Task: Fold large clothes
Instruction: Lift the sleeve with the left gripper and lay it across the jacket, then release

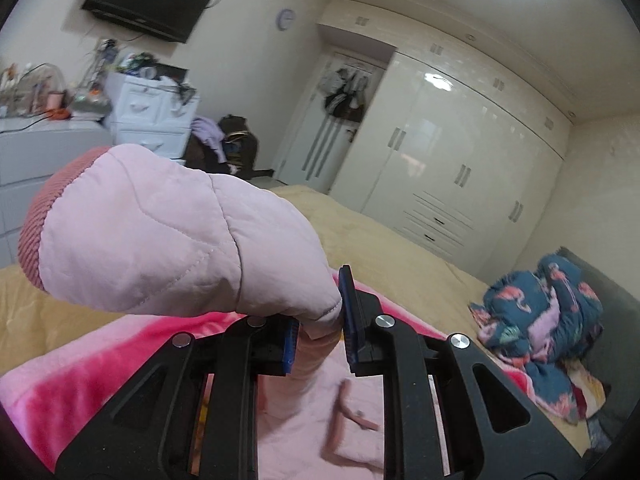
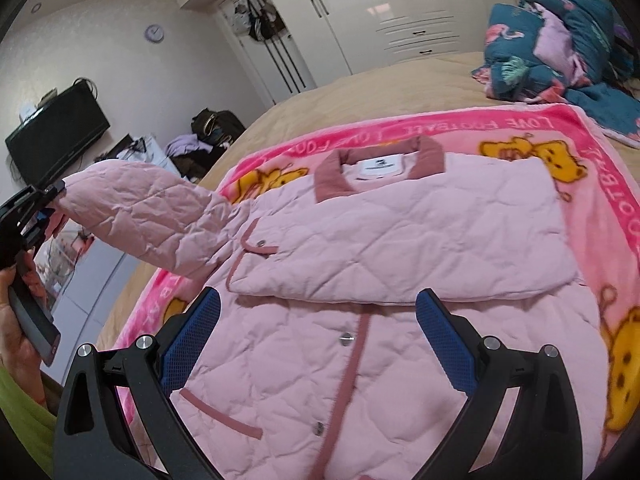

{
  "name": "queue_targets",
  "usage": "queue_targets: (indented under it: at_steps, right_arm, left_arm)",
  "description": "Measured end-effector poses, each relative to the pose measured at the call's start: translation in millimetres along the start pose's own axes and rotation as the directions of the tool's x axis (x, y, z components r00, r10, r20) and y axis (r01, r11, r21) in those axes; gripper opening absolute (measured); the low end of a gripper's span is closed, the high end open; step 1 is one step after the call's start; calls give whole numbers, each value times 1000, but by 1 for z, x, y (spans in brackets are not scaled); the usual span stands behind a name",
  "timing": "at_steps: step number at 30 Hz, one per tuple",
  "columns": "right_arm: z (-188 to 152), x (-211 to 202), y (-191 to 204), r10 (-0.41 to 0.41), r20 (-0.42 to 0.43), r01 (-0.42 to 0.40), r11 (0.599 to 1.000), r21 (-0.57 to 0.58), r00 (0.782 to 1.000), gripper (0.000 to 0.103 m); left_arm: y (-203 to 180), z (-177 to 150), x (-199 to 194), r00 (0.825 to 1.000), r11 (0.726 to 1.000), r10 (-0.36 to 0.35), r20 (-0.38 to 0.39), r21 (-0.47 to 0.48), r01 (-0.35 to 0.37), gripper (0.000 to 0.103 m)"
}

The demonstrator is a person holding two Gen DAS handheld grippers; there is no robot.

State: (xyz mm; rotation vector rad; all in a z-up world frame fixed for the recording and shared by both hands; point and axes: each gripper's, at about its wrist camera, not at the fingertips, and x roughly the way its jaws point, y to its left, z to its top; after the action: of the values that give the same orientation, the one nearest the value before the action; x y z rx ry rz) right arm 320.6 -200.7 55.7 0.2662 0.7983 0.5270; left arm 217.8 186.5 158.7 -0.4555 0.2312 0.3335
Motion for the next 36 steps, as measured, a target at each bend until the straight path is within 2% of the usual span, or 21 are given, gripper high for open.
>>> queue_targets:
  at_steps: [12,15,18,21,24,27,28,32,36]
  right_arm:
    - [-2,-38,-57,-40,37,37,996,85,999,98]
    - [-3,-43,-69,-55,41,50,993,102,998,98]
    - [-5,-50,-86,-73,44,66,988,139,996,98]
    - [-7,-57,-103,-93,45,84,981,172,995,98]
    - [-10,-65,-119,-116,46,105,975,198,992,98]
    - [-14,-70,-134,-141,45,127,966,226,989,98]
    - [-15,-71,-137,-147,44,132,963,234,988,98]
    - [-19,-74,-150,-171,36,156,953,260,985,98]
    - [-21,-75,-159,-192,31,177,945,274,981,98]
  left_arm:
    - [-78,-32,11,995,983,-88,-56,158,96,11]
    - [-100,-49,16,991,968,-105,-83,221,121,11]
    - [-127,-72,21,984,940,-125,-125,304,158,11]
    - [-151,-102,28,973,895,-147,-179,394,208,11]
    - [-171,-135,36,953,842,-163,-254,468,269,11]
    - [-186,-175,44,926,782,-158,-343,529,329,11]
    - [-188,-191,49,912,764,-151,-381,541,352,11]
    - [-186,-231,60,865,744,-135,-483,526,411,11]
    - [-182,-262,69,833,728,-102,-544,530,435,11]
